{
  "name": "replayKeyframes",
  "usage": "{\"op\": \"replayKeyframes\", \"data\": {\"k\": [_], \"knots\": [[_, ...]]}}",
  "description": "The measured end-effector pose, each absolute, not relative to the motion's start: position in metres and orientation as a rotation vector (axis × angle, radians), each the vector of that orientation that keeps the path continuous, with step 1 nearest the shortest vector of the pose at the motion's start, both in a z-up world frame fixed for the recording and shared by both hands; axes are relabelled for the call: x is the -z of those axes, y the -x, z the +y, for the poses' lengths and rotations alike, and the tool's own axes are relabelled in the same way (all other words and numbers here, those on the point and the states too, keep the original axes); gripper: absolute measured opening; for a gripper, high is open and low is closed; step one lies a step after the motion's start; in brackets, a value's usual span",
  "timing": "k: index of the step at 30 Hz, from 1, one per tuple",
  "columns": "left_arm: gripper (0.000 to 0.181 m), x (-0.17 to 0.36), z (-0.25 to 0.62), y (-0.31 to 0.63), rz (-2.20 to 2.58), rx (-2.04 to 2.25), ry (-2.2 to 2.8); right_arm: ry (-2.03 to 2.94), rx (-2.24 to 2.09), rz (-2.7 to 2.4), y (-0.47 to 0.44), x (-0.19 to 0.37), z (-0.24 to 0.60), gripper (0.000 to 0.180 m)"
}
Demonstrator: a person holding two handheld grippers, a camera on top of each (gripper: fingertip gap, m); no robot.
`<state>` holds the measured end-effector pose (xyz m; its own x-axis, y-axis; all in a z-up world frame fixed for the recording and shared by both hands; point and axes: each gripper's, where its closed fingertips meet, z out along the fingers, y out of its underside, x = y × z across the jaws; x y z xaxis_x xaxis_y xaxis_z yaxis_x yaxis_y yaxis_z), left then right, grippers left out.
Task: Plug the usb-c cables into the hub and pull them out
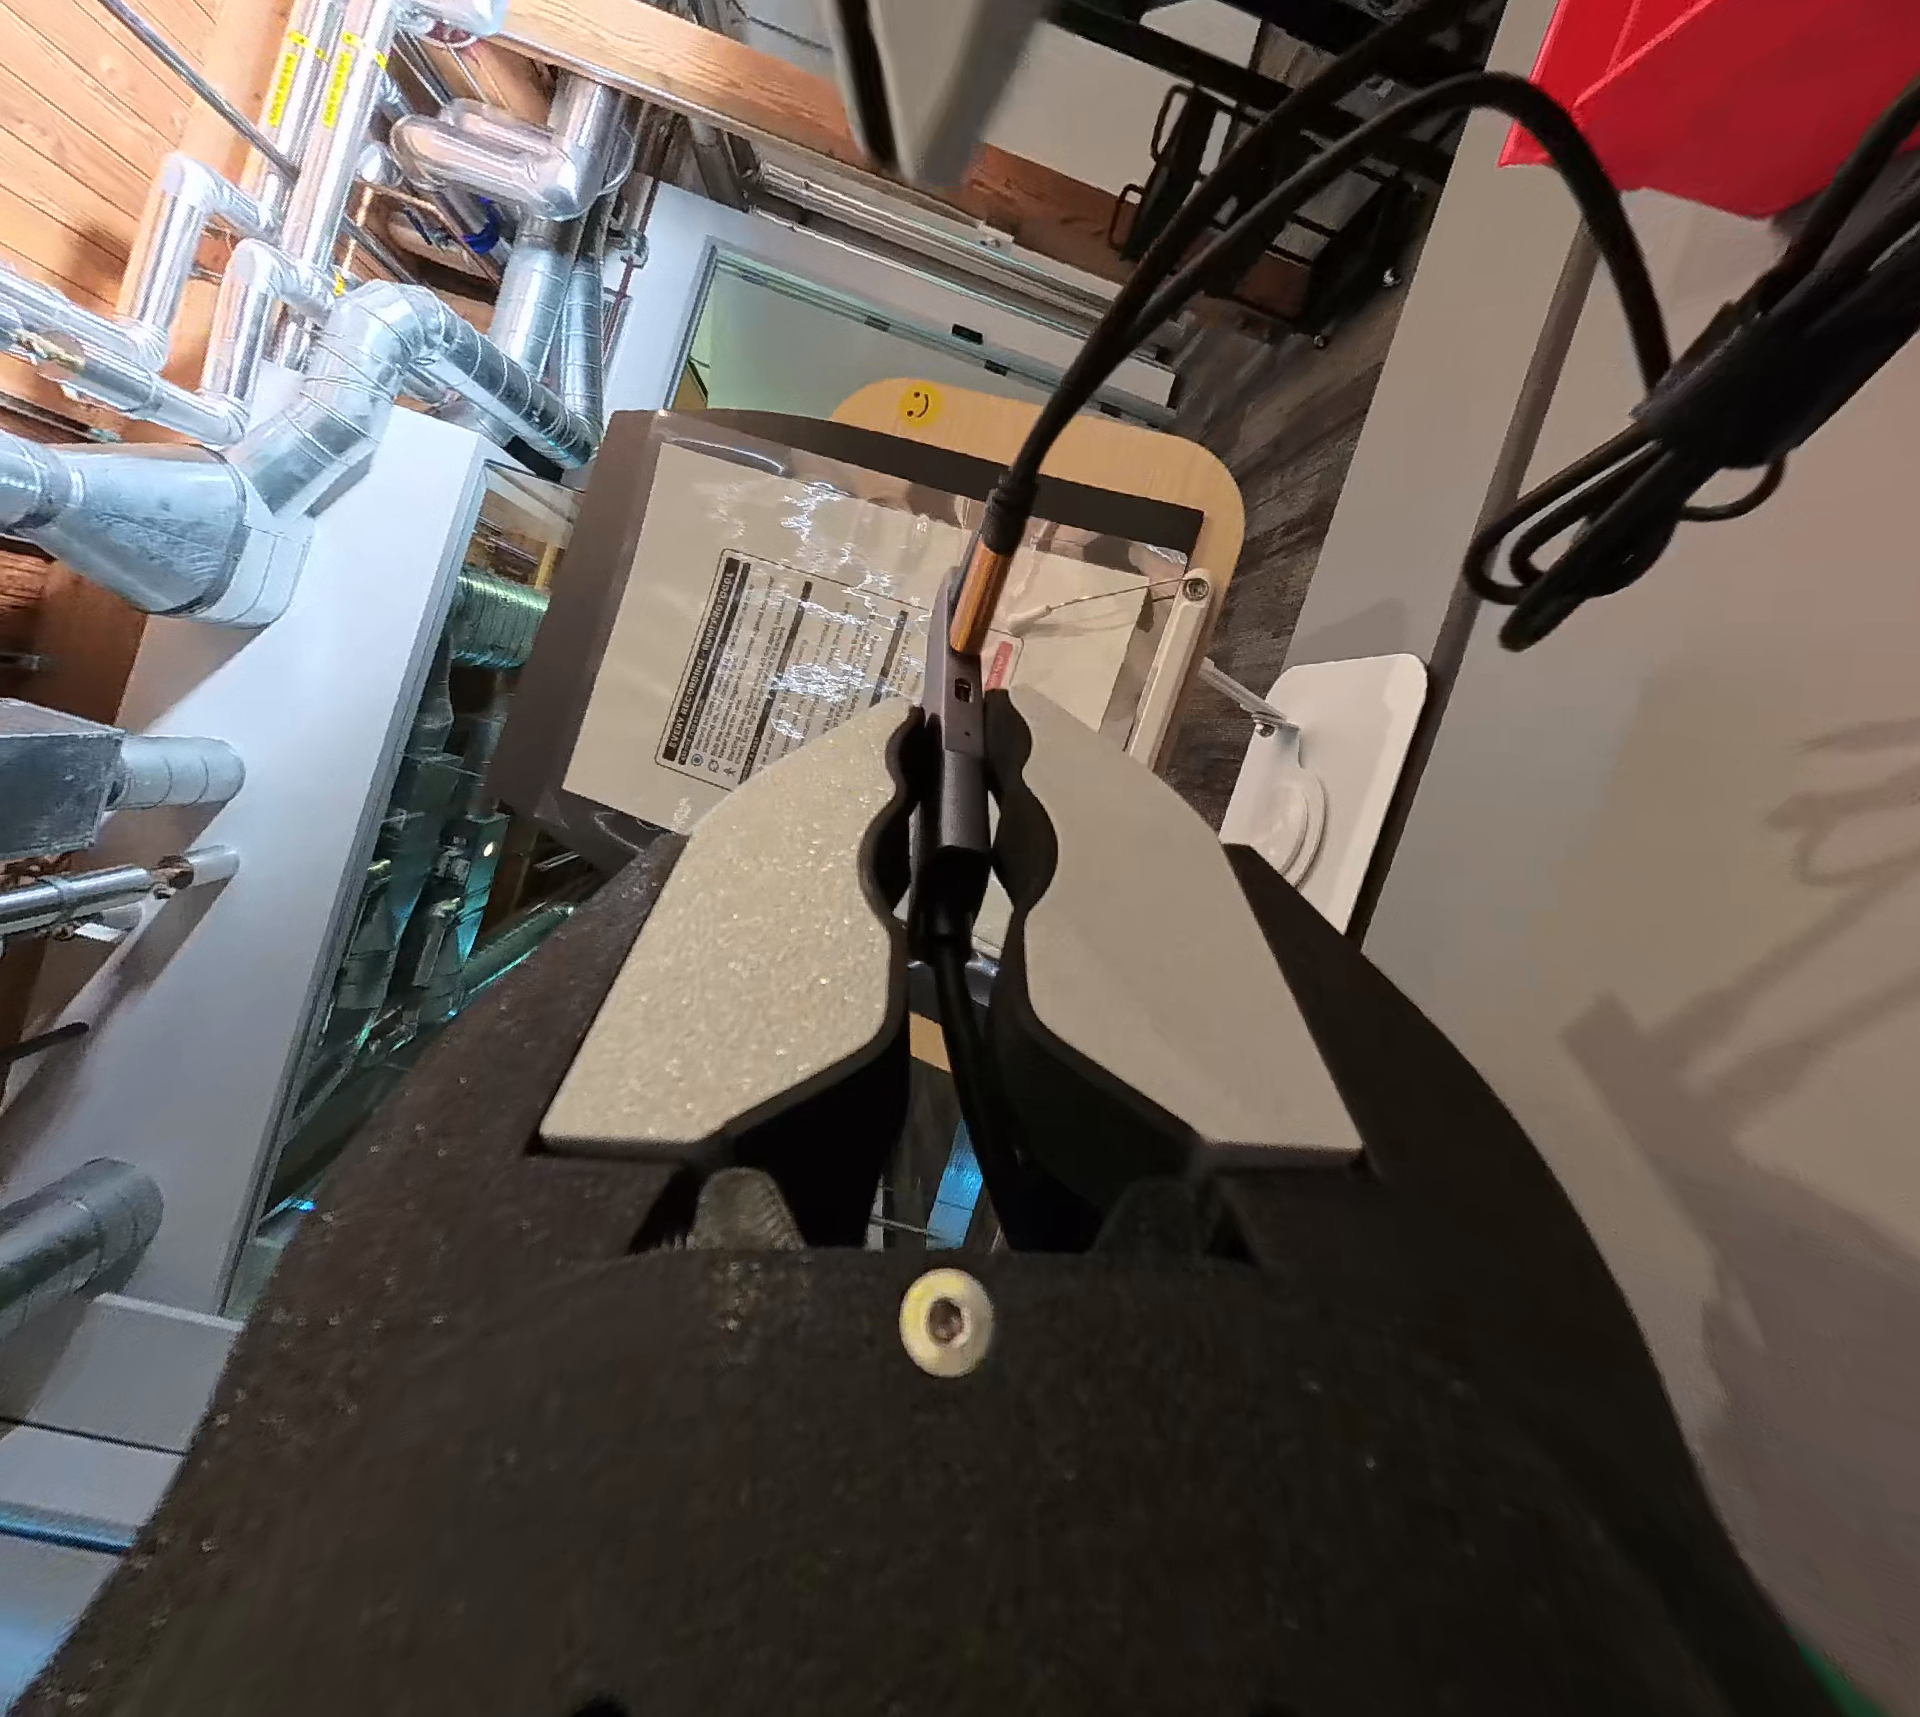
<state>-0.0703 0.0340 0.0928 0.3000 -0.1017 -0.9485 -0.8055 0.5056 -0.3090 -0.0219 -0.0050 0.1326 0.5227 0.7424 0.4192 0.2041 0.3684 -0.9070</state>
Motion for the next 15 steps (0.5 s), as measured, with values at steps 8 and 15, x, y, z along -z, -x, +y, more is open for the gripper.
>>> {"op": "replayKeyframes", "data": {"k": [8,15], "knots": [[0.010,-0.097,0.024,0.060,1.206,-0.558,0.906,1.401,-0.558,-0.960,0.034,-0.104,0.012,0.017],[0.010,-0.094,0.020,0.051,1.222,-0.537,0.895,1.444,-0.576,-0.908,0.030,-0.100,0.020,0.011]]}}
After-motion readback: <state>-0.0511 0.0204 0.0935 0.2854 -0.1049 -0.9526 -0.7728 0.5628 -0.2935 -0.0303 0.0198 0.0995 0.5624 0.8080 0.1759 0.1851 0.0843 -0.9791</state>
